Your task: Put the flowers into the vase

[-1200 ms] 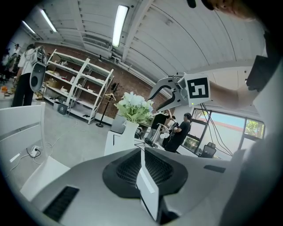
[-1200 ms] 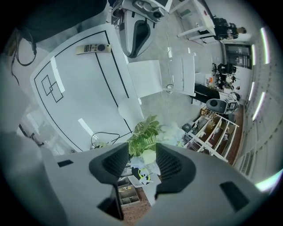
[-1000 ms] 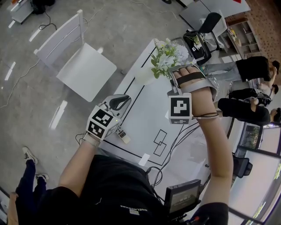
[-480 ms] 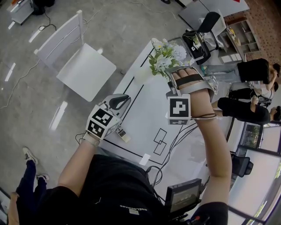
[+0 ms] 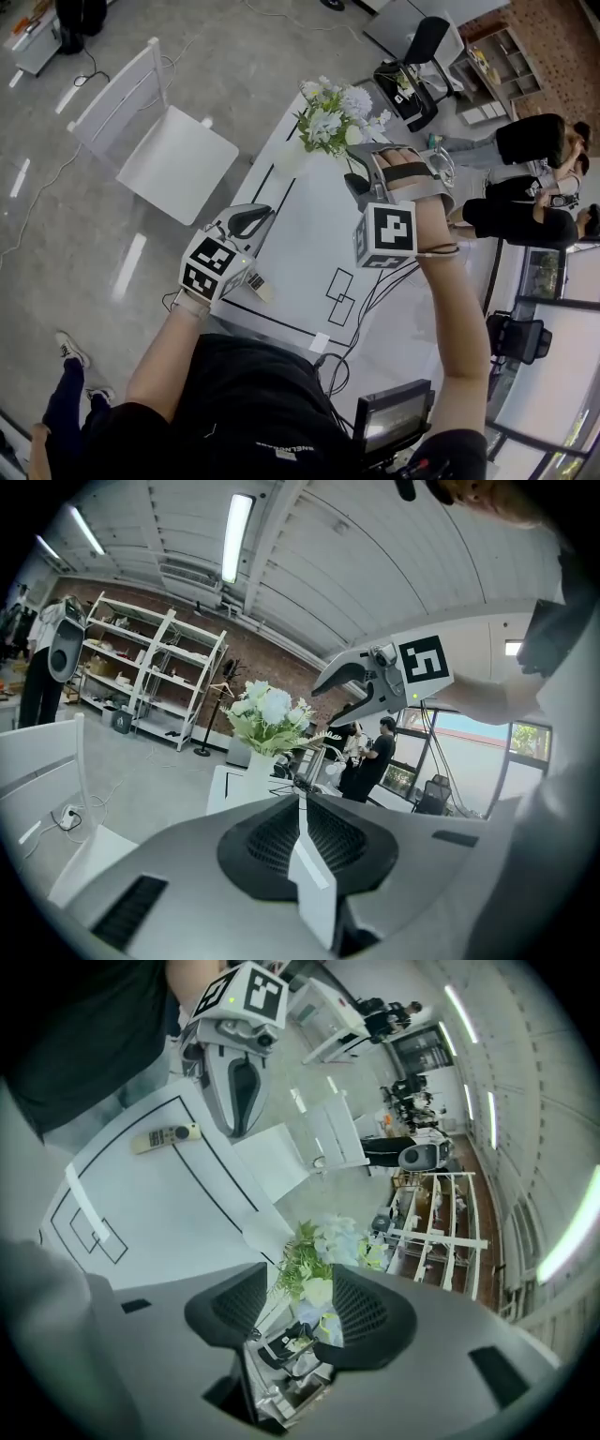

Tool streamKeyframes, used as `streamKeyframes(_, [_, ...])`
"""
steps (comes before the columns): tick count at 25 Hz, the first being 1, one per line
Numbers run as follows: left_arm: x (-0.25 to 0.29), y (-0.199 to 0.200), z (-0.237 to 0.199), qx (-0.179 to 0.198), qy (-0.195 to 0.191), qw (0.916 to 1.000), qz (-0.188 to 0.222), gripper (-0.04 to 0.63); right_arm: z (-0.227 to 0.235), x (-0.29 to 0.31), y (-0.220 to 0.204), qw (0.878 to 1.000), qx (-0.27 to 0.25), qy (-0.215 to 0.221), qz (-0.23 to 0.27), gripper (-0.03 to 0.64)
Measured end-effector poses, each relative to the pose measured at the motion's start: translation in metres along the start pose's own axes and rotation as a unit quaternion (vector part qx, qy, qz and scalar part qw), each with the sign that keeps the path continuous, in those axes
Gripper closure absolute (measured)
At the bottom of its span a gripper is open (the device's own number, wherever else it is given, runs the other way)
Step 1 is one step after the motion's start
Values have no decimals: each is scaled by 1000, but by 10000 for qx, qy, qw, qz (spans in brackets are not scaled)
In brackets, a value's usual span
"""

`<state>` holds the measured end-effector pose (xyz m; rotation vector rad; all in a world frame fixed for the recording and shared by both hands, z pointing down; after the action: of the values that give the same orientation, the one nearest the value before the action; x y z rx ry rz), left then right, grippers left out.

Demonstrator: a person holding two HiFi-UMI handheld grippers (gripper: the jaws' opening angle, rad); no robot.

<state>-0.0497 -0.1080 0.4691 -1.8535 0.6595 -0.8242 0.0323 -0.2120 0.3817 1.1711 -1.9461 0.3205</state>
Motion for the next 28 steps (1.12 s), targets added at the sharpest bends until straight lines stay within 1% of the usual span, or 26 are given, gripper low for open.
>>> streamKeyframes(3, [1, 9, 13, 151, -117, 9998, 20, 591, -4, -17, -7, 9968, 759, -132, 219, 397])
streamKeyframes(5, [2, 14, 21, 247, -208, 9995, 26, 591, -7, -28, -13, 9909, 1279, -212, 352, 403])
streamKeyframes(6, [3, 17, 25, 294, -262, 9992, 21, 591, -9, -34, -16, 9866, 1552, -256, 429, 419])
streamKeyframes(8, [5, 23, 35, 387, -371, 9986, 1, 591, -14, -48, -22, 9749, 2112, -342, 620, 460])
streamKeyframes(10, [7, 28, 45, 460, -463, 9979, -3, 591, -20, -62, -28, 9602, 2632, -442, 820, 495])
streamKeyframes(12, [10, 34, 56, 554, -557, 9969, 6, 591, -25, -77, -37, 9426, 3134, -588, 995, 536])
streamKeyframes(13, [12, 37, 61, 617, -613, 9962, 10, 591, -28, -83, -43, 9319, 3399, -672, 1077, 558])
streamKeyframes(16, [18, 47, 77, 785, -814, 9936, 6, 592, -36, -105, -60, 8922, 4220, -917, 1319, 590])
streamKeyframes(19, [23, 56, 95, 860, -976, 9915, 19, 591, -46, -125, -73, 8473, 4895, -1139, 1718, 600])
streamKeyframes(20, [25, 58, 102, 880, -1032, 9908, 28, 592, -50, -131, -77, 8306, 5102, -1205, 1879, 604])
streamKeyframes(21, [26, 61, 108, 901, -1091, 9899, 39, 592, -56, -138, -80, 8117, 5328, -1264, 2030, 606])
streamKeyframes(22, [28, 62, 115, 918, -1147, 9891, 54, 591, -61, -144, -84, 7904, 5570, -1311, 2187, 606])
streamKeyframes(25, [29, 69, 132, 928, -1287, 9873, 121, 591, -77, -164, -92, 7200, 6235, -1466, 2670, 606])
streamKeyframes(26, [28, 72, 137, 920, -1336, 9867, 138, 592, -81, -171, -94, 6993, 6396, -1542, 2794, 606])
streamKeyframes(28, [28, 77, 148, 903, -1422, 9856, 165, 591, -90, -184, -98, 6658, 6631, -1682, 2980, 606])
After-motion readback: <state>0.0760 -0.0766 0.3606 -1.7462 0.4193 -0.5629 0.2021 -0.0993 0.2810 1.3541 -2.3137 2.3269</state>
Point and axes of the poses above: the fingertips, and each gripper's own axes: x forward along the fingers, z to its right, y out of its top, the point moved 2 cm from there along -x, backward along the fingers, and after that the axes turned 5 degrees about x, right-handed, at the moved point
